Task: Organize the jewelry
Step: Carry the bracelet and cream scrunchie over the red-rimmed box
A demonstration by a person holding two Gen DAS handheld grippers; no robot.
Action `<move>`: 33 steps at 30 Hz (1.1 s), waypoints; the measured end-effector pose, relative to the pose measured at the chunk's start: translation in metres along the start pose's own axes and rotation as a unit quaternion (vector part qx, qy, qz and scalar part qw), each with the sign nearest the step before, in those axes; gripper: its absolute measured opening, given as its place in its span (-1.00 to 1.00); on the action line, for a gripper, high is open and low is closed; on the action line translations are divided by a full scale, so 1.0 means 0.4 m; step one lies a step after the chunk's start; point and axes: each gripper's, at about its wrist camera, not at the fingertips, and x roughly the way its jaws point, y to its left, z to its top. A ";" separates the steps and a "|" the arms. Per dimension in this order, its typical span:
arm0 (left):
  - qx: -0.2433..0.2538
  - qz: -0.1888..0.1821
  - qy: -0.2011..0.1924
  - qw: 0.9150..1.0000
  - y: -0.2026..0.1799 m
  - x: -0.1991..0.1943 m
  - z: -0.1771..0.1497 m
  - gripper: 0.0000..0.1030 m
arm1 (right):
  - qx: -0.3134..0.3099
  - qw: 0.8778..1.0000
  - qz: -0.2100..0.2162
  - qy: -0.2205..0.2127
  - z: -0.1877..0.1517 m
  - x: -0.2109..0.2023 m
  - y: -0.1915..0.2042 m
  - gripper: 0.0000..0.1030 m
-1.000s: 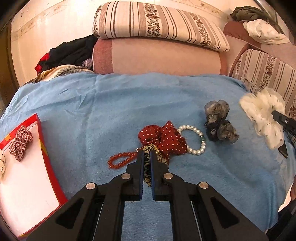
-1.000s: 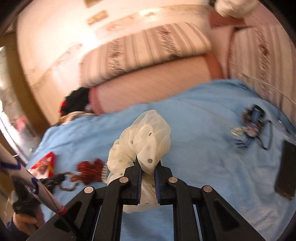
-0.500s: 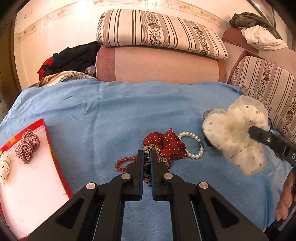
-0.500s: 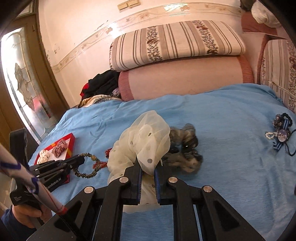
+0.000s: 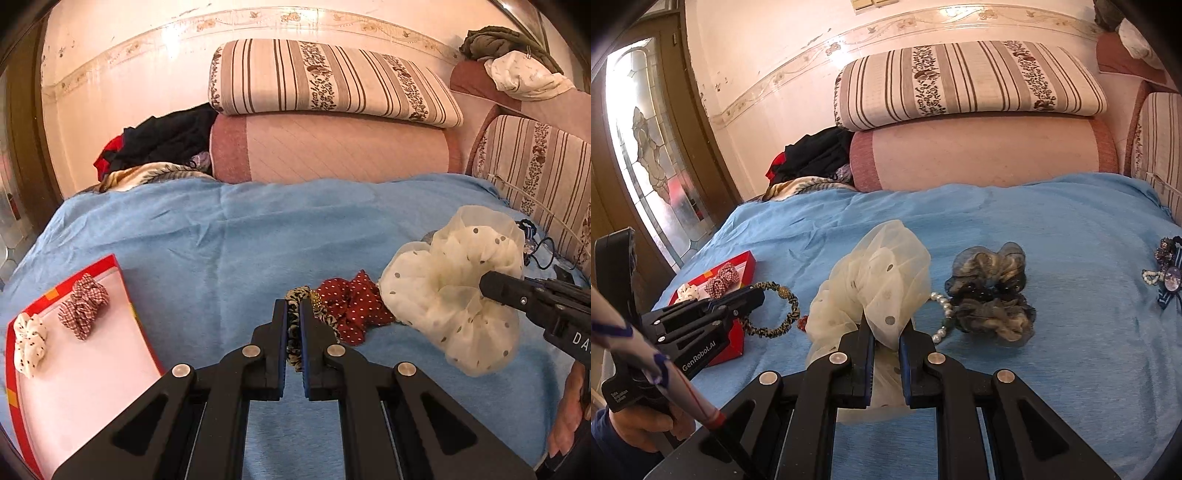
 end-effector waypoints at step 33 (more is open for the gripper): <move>-0.064 0.053 -0.041 0.996 0.172 -0.085 0.018 -0.88 | -0.016 0.999 0.038 0.012 0.041 0.068 0.198 -0.76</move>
